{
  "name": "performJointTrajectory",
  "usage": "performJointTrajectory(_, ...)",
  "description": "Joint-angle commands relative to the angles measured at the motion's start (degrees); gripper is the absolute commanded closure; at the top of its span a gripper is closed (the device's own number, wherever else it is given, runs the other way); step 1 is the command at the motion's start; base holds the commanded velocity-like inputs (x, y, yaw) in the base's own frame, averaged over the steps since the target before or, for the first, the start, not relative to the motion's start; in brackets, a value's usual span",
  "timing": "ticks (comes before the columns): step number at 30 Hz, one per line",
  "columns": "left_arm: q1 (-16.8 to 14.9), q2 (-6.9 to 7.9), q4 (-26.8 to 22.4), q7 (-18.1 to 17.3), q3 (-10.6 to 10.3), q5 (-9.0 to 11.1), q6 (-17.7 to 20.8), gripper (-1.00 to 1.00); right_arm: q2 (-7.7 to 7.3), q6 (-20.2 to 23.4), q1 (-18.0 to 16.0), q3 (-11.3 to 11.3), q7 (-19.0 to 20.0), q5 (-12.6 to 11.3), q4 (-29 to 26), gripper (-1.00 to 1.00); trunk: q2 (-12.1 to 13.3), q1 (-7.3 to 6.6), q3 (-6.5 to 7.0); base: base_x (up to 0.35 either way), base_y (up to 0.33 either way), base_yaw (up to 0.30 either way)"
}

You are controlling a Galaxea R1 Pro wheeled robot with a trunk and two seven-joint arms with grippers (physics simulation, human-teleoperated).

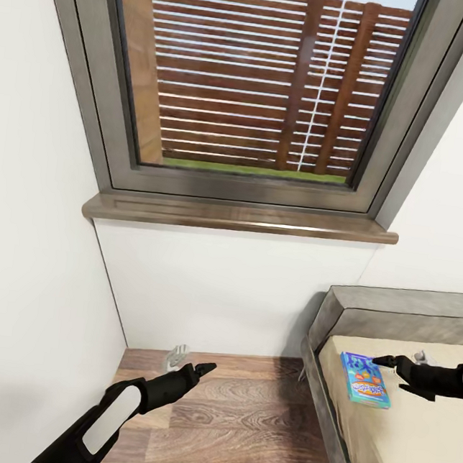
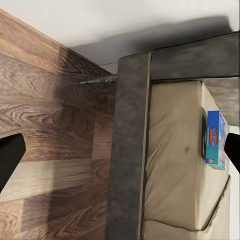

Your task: Put all the toys in the child's room - the three board games (two on the bed and one on the table), the two jigsaw puzzles on the table, and the tennis ball on the table - inside the toy box on the table in the child's room.

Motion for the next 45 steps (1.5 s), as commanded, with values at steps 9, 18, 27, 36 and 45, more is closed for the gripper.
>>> performJointTrajectory(9,-0.6,-1.3,0.8,-0.8,-0.2,-0.2,0.2,-1.0,-1.66,-9.5,0.0,-4.2,-1.3,0.0,-0.3,-1.0,0.0,-0.01,-0.05,0.0,0.0,0.0)
performJointTrajectory(18,-1.7,-2.36,3.3,-1.1,-0.2,-0.3,0.1,-1.0,-2.21,-14.8,0.0,-10.5,-7.0,0.0,-1.7,-1.0,0.0,-0.01,-0.05,0.0,0.0,0.0)
performJointTrajectory(27,-8.1,-3.33,12.3,-1.8,-0.1,0.1,-1.9,-1.0,-2.53,-14.4,0.0,-11.7,-8.0,-0.1,-5.7,-1.0,0.0,-0.01,-0.05,0.0,0.0,0.0)
performJointTrajectory(36,-16.0,-5.24,25.1,-8.4,-0.2,0.1,-3.6,-1.0,-2.2,-9.5,0.9,-12.0,-8.3,-0.1,-12.2,-1.0,0.0,-0.01,-0.05,0.0,0.0,-0.008)
performJointTrajectory(45,-18.1,-6.03,29.1,-11.5,-0.4,0.0,-6.0,-1.0,-1.93,-7.3,1.5,-12.0,-8.5,-0.1,-14.4,-1.0,0.0,-0.01,-0.05,0.0,0.0,-0.124)
